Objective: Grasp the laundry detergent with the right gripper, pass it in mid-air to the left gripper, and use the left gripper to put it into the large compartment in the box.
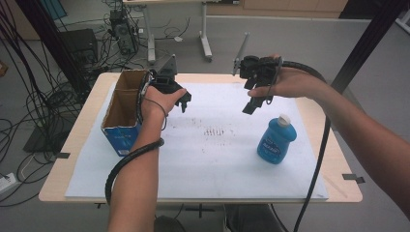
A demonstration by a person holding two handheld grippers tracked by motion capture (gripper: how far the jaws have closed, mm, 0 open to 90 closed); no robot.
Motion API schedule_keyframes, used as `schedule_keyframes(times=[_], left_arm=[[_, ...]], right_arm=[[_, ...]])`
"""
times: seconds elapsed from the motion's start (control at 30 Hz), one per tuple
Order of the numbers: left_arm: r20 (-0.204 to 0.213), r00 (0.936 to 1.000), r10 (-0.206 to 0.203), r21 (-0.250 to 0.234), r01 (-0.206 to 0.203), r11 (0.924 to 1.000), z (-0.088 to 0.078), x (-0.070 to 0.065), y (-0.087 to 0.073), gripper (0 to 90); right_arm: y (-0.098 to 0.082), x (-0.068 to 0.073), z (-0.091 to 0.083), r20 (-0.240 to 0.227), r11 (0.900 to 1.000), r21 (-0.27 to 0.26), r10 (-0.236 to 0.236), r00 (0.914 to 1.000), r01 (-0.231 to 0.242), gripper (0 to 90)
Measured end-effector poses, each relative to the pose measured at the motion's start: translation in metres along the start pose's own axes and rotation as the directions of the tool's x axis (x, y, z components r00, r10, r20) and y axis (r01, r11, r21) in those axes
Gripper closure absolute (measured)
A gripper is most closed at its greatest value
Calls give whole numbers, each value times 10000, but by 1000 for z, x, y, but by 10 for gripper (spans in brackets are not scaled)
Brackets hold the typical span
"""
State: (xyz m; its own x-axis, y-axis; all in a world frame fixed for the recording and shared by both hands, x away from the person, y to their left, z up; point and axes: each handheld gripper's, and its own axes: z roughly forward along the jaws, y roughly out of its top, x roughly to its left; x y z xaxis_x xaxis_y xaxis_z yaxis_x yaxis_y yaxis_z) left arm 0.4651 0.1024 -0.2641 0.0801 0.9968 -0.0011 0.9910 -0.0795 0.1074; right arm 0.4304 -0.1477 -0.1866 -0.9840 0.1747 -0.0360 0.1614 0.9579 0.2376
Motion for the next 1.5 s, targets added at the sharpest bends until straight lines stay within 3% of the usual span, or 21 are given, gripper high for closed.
schedule_keyframes(times=[0.6,1.1,1.5], left_arm=[[-296,9995,108,-185,-113,9998,-13,-4,-5,60],[-243,9987,451,-344,-459,9984,-19,-10,-10,59],[-302,9984,469,-343,-479,9983,-16,-4,-15,59]], right_arm=[[-22,6,-15,272,9997,-10,238,9993,-237,67],[-78,15,-34,569,9940,-192,1084,9925,-1074,66],[-127,24,-36,519,9795,-730,1918,9801,-1878,59]])
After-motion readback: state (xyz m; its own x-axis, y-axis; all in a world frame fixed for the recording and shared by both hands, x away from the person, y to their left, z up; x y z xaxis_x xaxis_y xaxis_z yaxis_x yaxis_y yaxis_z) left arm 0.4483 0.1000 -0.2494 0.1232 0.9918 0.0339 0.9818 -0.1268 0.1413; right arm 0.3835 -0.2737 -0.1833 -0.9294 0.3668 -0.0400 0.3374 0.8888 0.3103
